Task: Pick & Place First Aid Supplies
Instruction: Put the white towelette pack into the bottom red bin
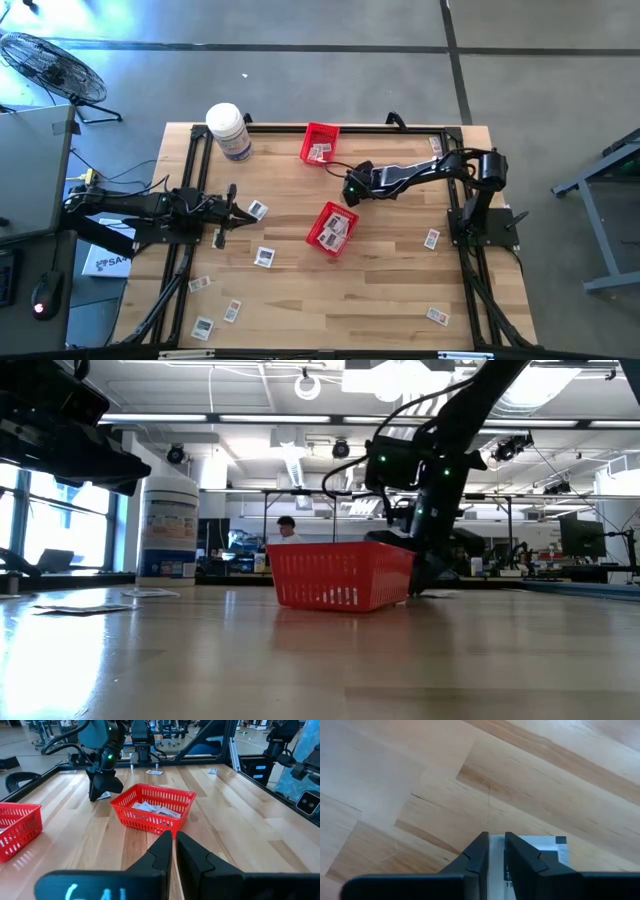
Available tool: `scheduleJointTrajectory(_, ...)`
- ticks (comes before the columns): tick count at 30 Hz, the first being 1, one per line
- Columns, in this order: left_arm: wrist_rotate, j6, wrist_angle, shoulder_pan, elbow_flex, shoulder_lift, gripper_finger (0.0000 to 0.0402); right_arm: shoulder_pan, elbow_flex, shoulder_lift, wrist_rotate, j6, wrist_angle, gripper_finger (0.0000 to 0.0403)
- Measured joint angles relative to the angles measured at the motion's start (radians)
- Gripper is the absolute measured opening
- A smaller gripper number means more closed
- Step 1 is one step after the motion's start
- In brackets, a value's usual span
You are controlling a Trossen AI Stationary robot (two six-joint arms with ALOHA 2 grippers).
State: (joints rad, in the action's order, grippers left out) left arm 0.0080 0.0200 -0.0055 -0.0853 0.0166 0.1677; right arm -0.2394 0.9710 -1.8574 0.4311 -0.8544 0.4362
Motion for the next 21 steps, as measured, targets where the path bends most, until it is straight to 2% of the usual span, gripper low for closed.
scheduleJointTrajectory(6,0.0,0.0,0.0,0.0,0.0,0.0,0.0021,0.0,-0.001,-0.002,-0.01,0.0,0.0,0.0004)
scheduleJointTrajectory(21,0.0,0.0,0.0,0.0,0.0,0.0,0.0021,-0.004,0.035,0.026,-0.012,0.059,-0.025,0.0001)
